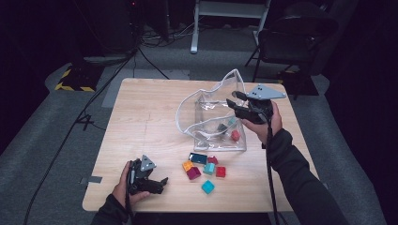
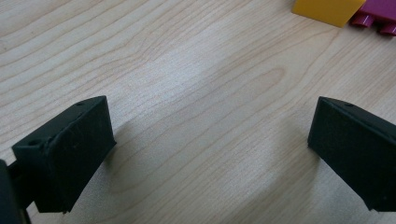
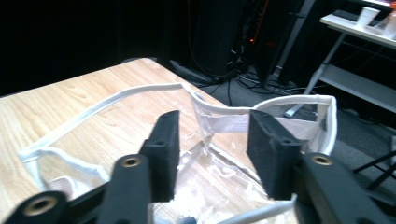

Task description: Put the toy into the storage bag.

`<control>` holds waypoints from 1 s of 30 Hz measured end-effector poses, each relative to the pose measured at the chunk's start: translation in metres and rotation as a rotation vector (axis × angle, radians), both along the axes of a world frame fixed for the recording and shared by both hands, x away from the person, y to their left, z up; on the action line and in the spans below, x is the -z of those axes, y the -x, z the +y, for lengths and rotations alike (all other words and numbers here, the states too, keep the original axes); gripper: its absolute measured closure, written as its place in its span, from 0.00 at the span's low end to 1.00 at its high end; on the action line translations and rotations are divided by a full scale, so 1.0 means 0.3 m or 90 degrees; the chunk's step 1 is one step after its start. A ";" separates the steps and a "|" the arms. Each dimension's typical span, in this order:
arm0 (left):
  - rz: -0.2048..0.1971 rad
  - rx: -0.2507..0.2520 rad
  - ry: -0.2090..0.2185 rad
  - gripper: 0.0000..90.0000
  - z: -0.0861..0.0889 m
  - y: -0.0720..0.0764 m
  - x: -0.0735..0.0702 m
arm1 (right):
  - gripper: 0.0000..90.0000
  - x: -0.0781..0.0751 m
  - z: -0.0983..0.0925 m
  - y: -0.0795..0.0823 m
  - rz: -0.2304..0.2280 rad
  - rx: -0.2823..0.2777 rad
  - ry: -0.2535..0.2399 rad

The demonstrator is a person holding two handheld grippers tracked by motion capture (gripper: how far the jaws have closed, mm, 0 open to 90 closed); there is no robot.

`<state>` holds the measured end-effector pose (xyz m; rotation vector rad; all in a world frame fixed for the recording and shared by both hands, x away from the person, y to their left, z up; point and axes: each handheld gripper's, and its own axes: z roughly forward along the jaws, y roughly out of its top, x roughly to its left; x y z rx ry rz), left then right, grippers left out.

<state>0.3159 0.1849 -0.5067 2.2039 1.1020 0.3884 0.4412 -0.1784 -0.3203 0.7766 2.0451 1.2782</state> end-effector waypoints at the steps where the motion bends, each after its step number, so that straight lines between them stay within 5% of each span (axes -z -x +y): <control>1: -0.001 0.001 -0.002 0.01 0.000 0.000 0.000 | 0.58 0.000 -0.002 0.002 0.000 0.001 -0.002; 13: 0.000 0.001 -0.001 0.01 0.000 0.000 0.000 | 0.53 -0.025 -0.066 0.083 -0.036 -0.017 -0.021; 16: 0.000 0.001 -0.001 0.01 0.000 0.000 0.000 | 0.50 -0.026 -0.087 0.125 -0.049 -0.046 -0.011; 30: 0.000 0.000 0.000 0.01 0.000 0.000 0.000 | 0.48 0.035 -0.126 0.255 -0.053 -0.095 0.013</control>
